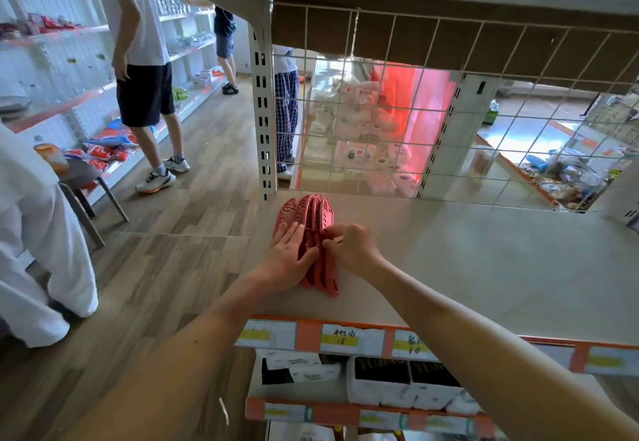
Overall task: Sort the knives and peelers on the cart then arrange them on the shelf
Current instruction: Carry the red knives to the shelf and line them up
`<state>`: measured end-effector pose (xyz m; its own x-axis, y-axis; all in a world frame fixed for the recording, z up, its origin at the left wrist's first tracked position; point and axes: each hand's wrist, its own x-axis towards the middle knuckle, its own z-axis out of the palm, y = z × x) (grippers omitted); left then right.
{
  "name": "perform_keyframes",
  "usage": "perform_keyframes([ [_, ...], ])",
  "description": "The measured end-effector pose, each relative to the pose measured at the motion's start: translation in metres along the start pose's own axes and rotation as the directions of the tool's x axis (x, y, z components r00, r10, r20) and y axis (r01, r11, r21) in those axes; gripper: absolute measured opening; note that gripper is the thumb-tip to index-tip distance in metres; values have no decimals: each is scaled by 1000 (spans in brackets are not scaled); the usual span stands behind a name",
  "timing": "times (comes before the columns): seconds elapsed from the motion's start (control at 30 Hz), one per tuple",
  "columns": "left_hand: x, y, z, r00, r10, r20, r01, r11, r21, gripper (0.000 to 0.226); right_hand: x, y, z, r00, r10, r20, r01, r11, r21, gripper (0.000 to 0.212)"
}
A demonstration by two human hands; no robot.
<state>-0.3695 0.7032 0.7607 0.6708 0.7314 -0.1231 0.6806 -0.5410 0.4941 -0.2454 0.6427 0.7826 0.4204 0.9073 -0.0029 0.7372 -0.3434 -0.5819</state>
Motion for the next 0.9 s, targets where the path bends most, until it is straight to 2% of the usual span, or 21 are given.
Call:
perform_keyframes([
  [0.23, 0, -3, 2, 1000, 14, 13, -15, 999, 45, 62, 5, -3, 7, 992, 50, -114, -44, 998, 52, 26],
  [0.37, -3, -1, 3, 1000, 23, 17, -25, 996, 91, 56, 6, 0, 8, 995, 42, -94, -38, 998, 49, 28],
  [0.6, -2, -6, 8, 992, 87, -89, -80, 994, 79, 55, 5, 1, 9, 996, 39, -85, -35, 998, 48, 29],
  [0.7, -3, -6, 9, 987, 106, -124, -98, 993, 71, 70, 4, 0, 10, 994, 38, -101, -34, 999, 41, 30],
  [0.77, -1, -7, 10, 986, 106, -131, -96, 992, 80, 73, 2, -1, 10, 993, 35, -109, -30, 998, 46, 31],
  [0.9, -1, -8, 9, 987, 96, -129, -78, 987, 141, 55, -5, 0, 4, 995, 18, -99, -14, 999, 39, 37],
])
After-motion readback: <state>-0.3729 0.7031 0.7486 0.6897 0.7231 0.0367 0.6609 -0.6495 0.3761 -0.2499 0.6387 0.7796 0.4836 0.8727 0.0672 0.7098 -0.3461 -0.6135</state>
